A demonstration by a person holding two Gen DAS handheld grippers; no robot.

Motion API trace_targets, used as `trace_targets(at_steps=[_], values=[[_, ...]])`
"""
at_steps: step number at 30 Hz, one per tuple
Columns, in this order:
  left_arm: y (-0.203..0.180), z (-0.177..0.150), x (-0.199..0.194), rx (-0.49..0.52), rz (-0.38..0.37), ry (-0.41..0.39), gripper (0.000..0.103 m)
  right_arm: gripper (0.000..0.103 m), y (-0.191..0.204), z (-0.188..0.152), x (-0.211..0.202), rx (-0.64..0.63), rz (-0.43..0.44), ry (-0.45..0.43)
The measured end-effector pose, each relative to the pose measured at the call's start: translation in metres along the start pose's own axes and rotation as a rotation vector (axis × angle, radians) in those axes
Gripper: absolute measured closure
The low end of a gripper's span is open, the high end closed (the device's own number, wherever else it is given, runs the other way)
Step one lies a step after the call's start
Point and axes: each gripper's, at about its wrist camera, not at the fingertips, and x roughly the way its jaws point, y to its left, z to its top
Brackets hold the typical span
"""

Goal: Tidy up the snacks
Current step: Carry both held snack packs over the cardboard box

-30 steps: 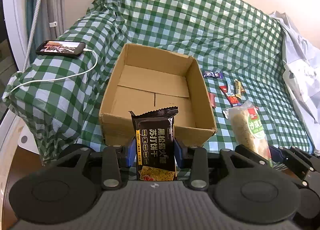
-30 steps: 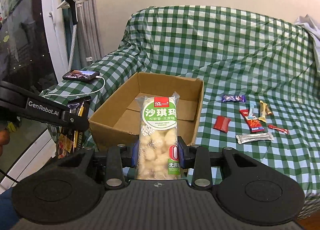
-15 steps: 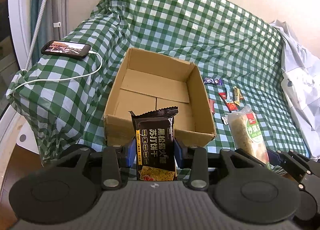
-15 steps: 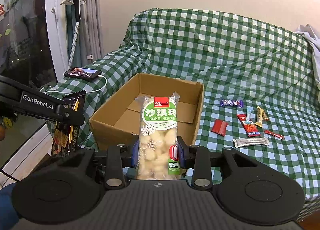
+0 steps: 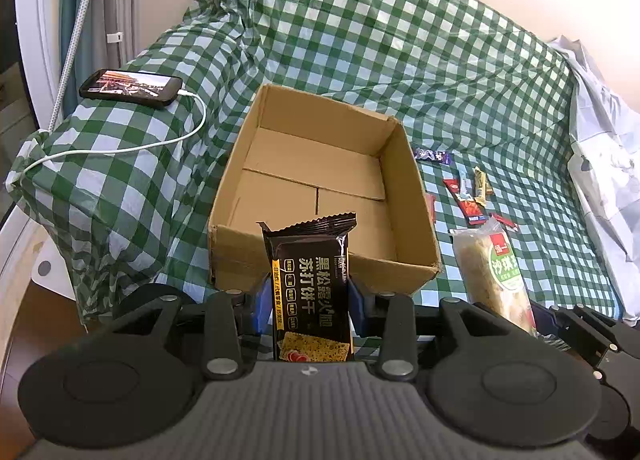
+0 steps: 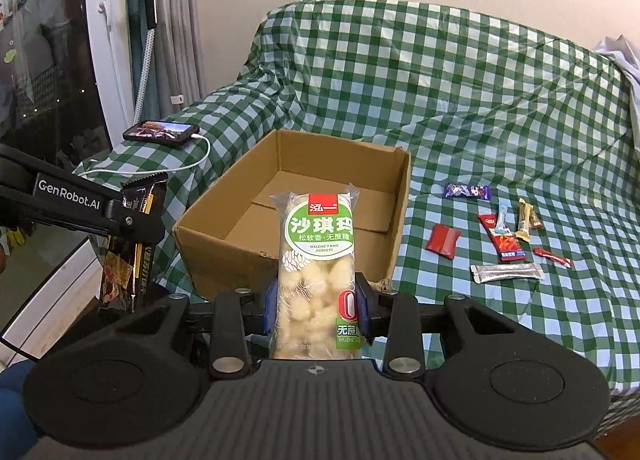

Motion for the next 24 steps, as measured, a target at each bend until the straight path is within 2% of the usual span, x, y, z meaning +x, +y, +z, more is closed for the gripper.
trace_targets(at_steps=[8, 24], values=[[0.009, 0.02, 0.016, -0.028, 0.008, 0.003, 0.06, 0.065, -0.001, 0.008, 0.017, -0.006, -0.009, 0.033], [0.018, 0.09, 0.074, -0.054, 0.029, -0.003, 0.06, 0.065, -0.003, 0.049, 0.08, -0.027, -0.016, 0.059]])
